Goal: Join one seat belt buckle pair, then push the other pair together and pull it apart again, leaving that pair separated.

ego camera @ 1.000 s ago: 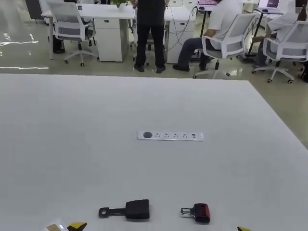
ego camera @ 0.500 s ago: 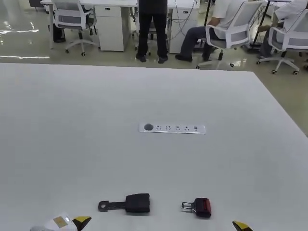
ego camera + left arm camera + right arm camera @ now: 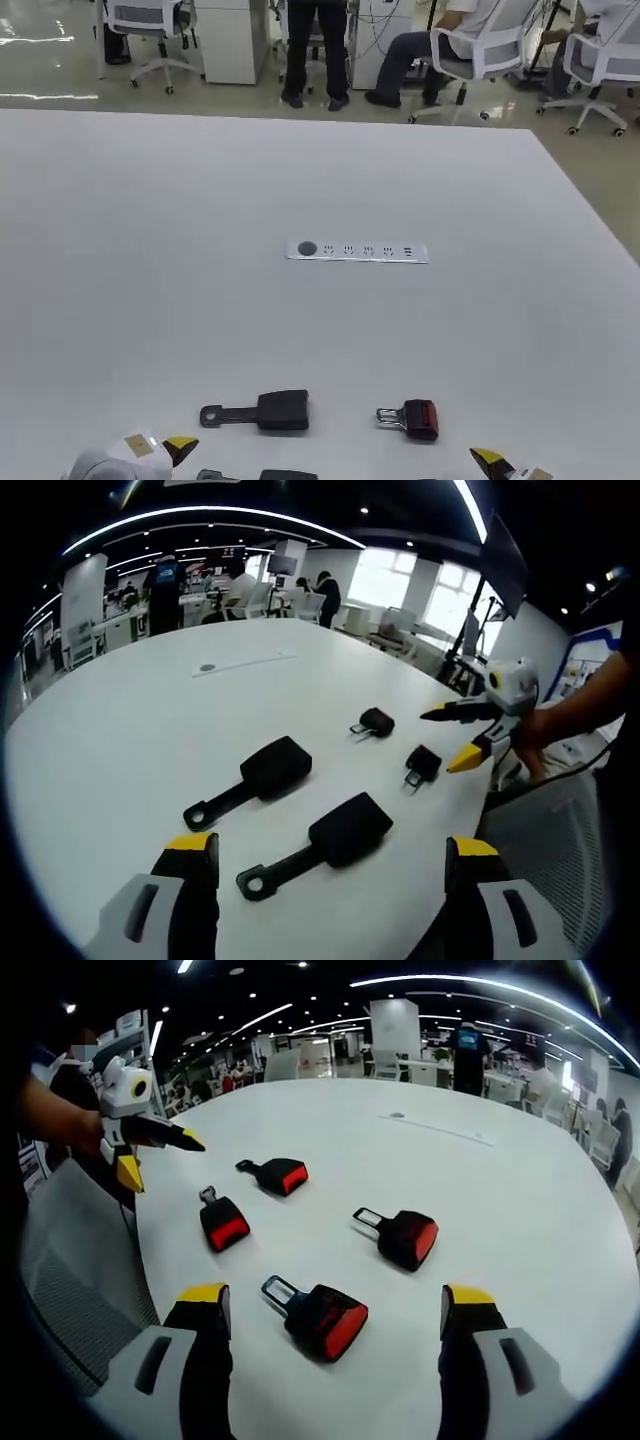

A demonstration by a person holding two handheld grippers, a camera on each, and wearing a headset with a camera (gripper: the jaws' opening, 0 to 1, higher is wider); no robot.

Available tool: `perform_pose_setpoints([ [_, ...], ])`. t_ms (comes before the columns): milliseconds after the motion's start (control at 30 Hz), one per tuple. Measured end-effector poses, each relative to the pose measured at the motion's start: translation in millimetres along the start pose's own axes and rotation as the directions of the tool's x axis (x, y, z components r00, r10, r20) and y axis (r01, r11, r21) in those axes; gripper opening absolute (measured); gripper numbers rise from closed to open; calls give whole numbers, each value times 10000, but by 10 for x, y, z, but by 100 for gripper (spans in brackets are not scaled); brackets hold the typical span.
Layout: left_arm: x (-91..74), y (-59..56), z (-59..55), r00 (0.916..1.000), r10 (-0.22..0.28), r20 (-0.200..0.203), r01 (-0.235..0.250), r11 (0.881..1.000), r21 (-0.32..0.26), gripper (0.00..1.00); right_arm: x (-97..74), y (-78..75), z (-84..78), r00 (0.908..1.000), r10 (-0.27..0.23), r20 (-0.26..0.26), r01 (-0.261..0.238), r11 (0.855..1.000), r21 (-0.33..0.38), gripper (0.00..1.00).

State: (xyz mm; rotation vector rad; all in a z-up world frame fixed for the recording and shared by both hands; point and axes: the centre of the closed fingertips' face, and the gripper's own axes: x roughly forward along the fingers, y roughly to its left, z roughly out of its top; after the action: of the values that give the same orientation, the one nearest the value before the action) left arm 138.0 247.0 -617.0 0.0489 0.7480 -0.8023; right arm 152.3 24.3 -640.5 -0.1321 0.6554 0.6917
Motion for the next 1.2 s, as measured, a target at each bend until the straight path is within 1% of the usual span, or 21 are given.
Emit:
perform_pose_setpoints([
  [200, 79, -18, 9, 9994, -280, -212, 285, 9994, 221, 93, 82, 8, 5, 9997, 225, -125, -226, 9997, -37, 85],
  [267, 97, -25, 6, 9989, -383, -284, 392, 9987, 320, 92, 99, 23, 6, 9992, 348, -173, -347, 9994, 21, 84],
  [300, 112, -28, -6, 9982, -441, -412, 456, 9983, 365, 90, 113, 32, 7, 9989, 431, -195, -430, 9991, 13, 84],
  [433, 169, -16, -48, 9960, -633, -623, 665, 9965, 514, 90, 165, 65, -10, 9966, 741, -350, -744, 9972, -76, 83],
  [467, 172, -23, -36, 9956, -689, -632, 725, 9958, 557, 90, 174, 70, -12, 9960, 813, -367, -816, 9966, -81, 83],
  [533, 181, -37, -22, 9947, -788, -655, 833, 9942, 682, 89, 193, 90, -13, 9940, 1010, -410, -1016, 9947, -125, 82],
  [633, 207, -63, -63, 9900, -1057, -937, 1155, 9876, 1066, 87, 216, 124, -23, 9904, 1265, -548, -1283, 9913, -297, 82],
  [733, 224, -72, -100, 9832, -1252, -1326, 1438, 9795, 1412, 85, 226, 163, -46, 9838, 1613, -786, -1658, 9846, -546, 81],
  [800, 244, -81, -120, 9798, -1444, -1386, 1650, 9747, 1511, 83, 221, 175, -53, 9793, 1798, -930, -1876, 9787, -833, 81],
  [867, 267, -82, -142, 9750, -1596, -1550, 1844, 9694, 1622, 79, 222, 184, -68, 9736, 1998, -1100, -2109, 9724, -996, 80],
  [933, 297, -72, -169, 9715, -1687, -1668, 1977, 9642, 1765, 78, 232, 162, -80, 9699, 2129, -1184, -2258, 9681, -1085, 80],
  [1033, 334, -103, -183, 9625, -1915, -1923, 2309, 9502, 2094, 77, 243, 143, -102, 9605, 2433, -1352, -2593, 9588, -1165, 79],
  [1100, 340, -111, -208, 9567, -2080, -2038, 2524, 9413, 2242, 76, 243, 147, -113, 9539, 2616, -1471, -2810, 9507, -1314, 77],
  [1133, 355, -130, -196, 9542, -2143, -2086, 2611, 9371, 2316, 75, 243, 152, -120, 9500, 2706, -1555, -2914, 9475, -1314, 76],
  [1200, 375, -135, -202, 9487, -2188, -2282, 2733, 9305, 2438, 74, 261, 110, -140, 9431, 2842, -1723, -3081, 9421, -1323, 76],
])
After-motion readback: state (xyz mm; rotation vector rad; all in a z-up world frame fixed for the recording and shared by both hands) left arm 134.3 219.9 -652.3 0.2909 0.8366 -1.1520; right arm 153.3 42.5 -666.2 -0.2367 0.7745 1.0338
